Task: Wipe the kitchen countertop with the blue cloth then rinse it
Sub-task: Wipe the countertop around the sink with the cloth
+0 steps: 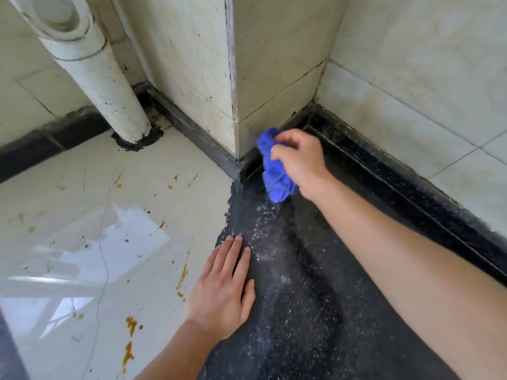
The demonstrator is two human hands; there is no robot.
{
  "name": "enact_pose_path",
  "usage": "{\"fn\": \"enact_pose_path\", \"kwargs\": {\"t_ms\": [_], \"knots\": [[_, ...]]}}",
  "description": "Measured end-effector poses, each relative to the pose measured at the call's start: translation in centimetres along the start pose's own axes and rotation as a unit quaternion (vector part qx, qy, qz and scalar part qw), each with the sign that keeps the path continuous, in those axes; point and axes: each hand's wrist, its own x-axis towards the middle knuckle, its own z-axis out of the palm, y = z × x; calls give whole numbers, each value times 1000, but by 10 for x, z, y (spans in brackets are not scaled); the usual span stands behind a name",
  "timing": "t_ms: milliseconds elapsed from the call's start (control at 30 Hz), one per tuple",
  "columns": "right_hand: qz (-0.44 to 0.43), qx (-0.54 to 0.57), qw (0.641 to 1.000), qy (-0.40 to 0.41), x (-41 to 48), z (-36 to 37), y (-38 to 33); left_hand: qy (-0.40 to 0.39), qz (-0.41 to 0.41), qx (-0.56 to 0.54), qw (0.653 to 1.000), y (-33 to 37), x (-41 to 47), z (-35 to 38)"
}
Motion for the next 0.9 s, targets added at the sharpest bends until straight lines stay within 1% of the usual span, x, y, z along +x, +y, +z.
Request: {"fn": "enact_pose_path", "kwargs": {"t_ms": [67,133,167,200,233,267,333,400,433,467,500,533,567,600,633,667,700,733,767,800,867,900], "knots": [[-9,-140,989,50,38,-31,15,-1,1,2,1000,-1,0,1],[41,-275,960,45,60,-45,43,0,1,4,1000,-1,0,2],[43,-323,944,49,62,-42,58,0,1,4,1000,-2,0,2],[15,-354,933,63,58,-33,68,0,1,3,1000,-2,0,2],[-34,-369,926,73,47,-22,73,2,0,4,1000,-2,1,3],[-88,-366,924,66,33,-10,77,3,-1,4,1000,-2,1,4],[-182,-333,925,-7,-8,-1,80,1,1,-3,1000,-2,0,4],[-239,-324,908,-115,-51,-8,83,2,2,-11,1000,-3,0,2],[-233,-314,903,-180,-68,-19,82,2,2,-12,1000,-2,0,2],[-194,-284,907,-245,-77,-34,76,2,3,-13,1000,-2,1,1],[-128,-234,918,-295,-77,-47,65,3,3,-13,1000,-2,1,1],[-72,-186,931,-305,-67,-58,56,3,3,-12,1000,-2,1,1],[-50,-165,948,-267,-49,-69,53,1,3,-9,1000,-3,1,1],[-43,-170,965,-197,-26,-76,56,-1,3,-4,1000,-3,1,1],[-34,-195,972,-126,-4,-79,59,-2,3,2,1000,-3,1,1],[-30,-244,967,-63,11,-77,65,-3,3,5,1000,-3,1,1],[-30,-311,950,-11,17,-70,75,-5,3,5,1000,-3,1,1],[-50,-373,926,29,16,-60,87,-6,2,1,1000,-2,0,1],[-87,-415,904,52,6,-50,98,-5,1,-3,1000,-3,0,1],[-127,-430,892,50,-11,-41,105,-4,0,-8,1000,-3,0,2],[-199,-409,890,15,-57,-35,112,0,-1,-15,1000,-3,0,2],[-220,-395,892,-7,-83,-36,117,2,-1,-17,1000,-3,0,2]]}}
